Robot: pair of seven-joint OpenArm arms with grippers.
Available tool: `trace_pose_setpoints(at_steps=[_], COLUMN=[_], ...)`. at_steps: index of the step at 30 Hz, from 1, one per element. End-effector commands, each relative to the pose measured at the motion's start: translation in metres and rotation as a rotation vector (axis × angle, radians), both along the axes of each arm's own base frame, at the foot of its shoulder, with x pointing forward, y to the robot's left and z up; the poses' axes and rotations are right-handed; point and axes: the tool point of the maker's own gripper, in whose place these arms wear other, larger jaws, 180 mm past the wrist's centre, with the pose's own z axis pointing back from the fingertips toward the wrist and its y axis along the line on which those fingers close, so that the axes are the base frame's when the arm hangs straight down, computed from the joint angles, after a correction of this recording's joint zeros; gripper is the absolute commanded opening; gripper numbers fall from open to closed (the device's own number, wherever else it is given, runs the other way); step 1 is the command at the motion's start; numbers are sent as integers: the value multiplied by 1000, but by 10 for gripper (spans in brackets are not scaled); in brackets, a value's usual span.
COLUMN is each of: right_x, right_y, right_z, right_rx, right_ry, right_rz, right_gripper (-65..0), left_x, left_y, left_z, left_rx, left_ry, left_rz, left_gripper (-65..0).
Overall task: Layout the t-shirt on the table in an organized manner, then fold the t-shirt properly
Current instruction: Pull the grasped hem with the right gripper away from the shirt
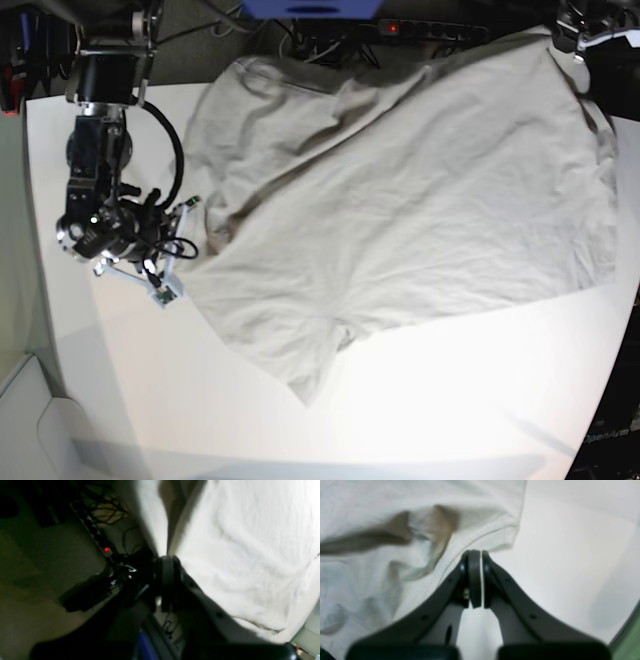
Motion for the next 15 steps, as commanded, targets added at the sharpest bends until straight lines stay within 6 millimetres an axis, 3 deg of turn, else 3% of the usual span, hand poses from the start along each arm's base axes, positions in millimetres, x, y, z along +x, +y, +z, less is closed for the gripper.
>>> trace_pose_setpoints(at_steps=[1, 4, 11, 15], right_x=[11, 5, -9, -8], right_y=[2, 14, 71, 76], right_z=[13, 7, -5, -9], right_rx=[16, 40, 90, 113], right_ry=[-45, -27, 5, 5], right_rz=[-8, 0, 116, 120], right_gripper=[-650, -650, -650, -650], left_x=[5, 6, 7, 7], left_y=[0, -1, -2, -3], left_z=[5, 4, 7, 7], left_rx=[-31, -34, -37, -39], left_ry=[-25, -27, -37, -36], left_rz=[26, 28, 25, 24], left_gripper=[-646, -646, -646, -645])
